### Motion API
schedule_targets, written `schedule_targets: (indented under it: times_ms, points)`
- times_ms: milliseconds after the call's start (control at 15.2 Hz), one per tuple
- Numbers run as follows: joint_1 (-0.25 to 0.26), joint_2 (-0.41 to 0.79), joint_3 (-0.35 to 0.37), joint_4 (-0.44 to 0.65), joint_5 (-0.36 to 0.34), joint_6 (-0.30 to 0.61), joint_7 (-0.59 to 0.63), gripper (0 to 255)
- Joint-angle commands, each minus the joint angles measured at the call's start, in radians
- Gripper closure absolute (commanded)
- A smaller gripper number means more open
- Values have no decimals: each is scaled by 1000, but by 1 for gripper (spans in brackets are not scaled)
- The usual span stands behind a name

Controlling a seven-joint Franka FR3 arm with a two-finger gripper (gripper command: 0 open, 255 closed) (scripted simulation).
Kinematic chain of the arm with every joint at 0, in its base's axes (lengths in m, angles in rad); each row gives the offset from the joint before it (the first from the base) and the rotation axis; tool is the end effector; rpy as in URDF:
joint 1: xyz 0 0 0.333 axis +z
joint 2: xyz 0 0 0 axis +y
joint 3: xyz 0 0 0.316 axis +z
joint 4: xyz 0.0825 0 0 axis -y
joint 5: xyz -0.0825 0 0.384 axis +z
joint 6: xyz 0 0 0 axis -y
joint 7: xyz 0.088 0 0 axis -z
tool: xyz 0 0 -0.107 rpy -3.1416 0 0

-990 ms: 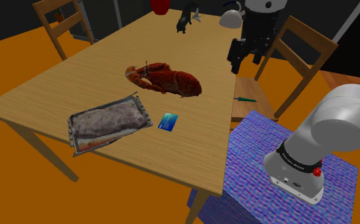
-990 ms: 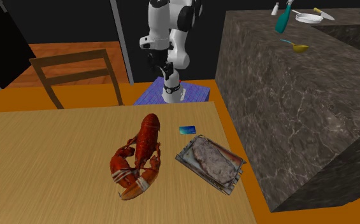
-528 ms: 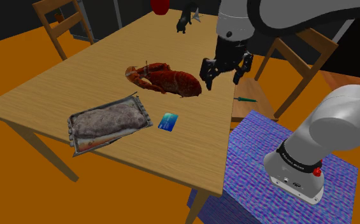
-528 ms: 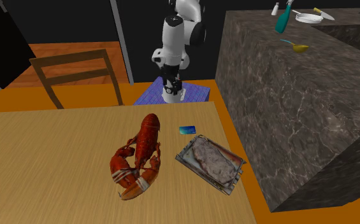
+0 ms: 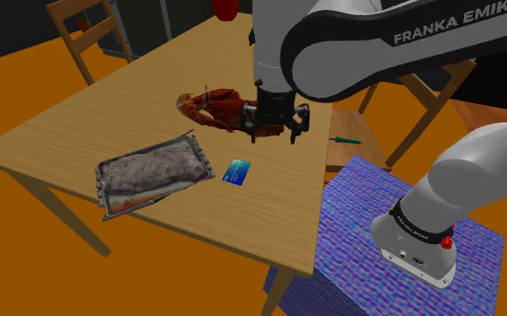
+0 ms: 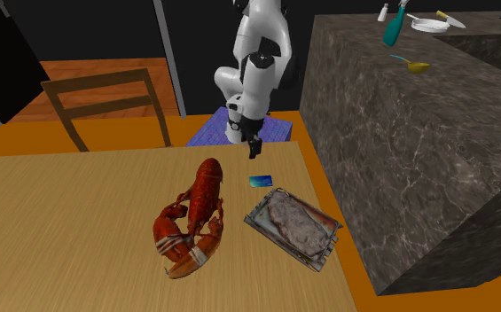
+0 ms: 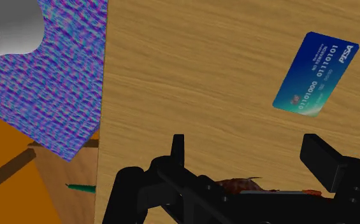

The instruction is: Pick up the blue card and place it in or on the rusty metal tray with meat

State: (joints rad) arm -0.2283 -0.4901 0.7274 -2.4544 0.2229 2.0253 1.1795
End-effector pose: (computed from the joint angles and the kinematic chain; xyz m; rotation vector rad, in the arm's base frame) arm 0.3610 0.2170 0.4247 2.7626 -1.2527 0.0977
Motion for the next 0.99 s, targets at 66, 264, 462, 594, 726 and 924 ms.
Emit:
schedule_targets:
  times_ms: [66, 264, 462, 594, 726, 924]
  points:
    - [-95, 134, 122, 59, -62, 85, 201, 0]
    - [-208, 297, 253, 133, -197, 146, 434, 0]
    - [-241, 372, 292, 140, -274, 184, 522, 0]
    - [-249, 398, 299, 127, -303, 210, 544, 0]
    - [-256, 427, 306, 115, -337, 235, 568, 0]
    - [-260, 452, 309, 107, -366, 254, 590, 0]
